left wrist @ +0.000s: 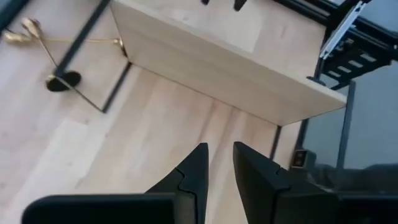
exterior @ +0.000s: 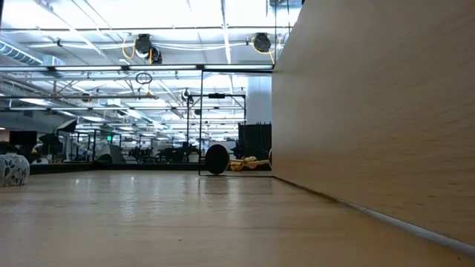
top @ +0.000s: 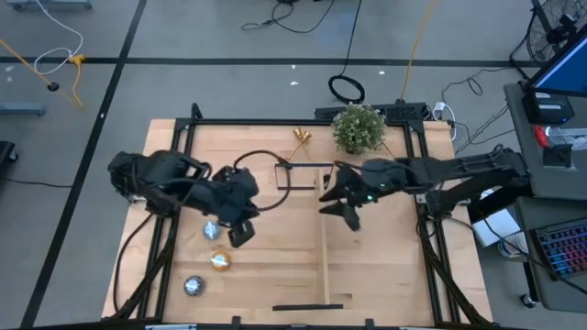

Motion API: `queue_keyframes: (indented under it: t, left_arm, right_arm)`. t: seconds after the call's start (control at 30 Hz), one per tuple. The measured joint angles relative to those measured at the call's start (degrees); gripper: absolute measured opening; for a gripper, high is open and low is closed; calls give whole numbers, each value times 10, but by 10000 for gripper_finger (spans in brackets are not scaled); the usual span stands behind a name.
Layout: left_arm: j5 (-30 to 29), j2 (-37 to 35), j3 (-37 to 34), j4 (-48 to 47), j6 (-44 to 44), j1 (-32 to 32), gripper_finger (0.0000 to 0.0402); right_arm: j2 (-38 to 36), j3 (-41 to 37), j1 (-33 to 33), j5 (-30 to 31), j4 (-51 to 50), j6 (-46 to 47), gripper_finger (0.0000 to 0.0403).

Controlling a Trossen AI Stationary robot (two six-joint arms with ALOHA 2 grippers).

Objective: Pick & Place candle stick holders
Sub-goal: Prepare the shelf

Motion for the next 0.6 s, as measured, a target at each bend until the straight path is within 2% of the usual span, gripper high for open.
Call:
queue_keyframes:
  t: [0.1,0.3,0.47,0.6]
  left_arm:
    - [-28,-3,0,0,17,-20,79]
    - [-48,-8,-13,1,58,-57,79]
    - [-49,-6,-58,1,79,-74,79]
    - [-44,-7,-108,1,78,-85,79]
  right_arm:
    - [37,47,-21,-10,-70,131,190]
    - [90,106,-32,-51,-142,300,178]
    - [111,113,-27,-65,-225,368,156]
    - [113,113,-24,-90,-253,410,152]
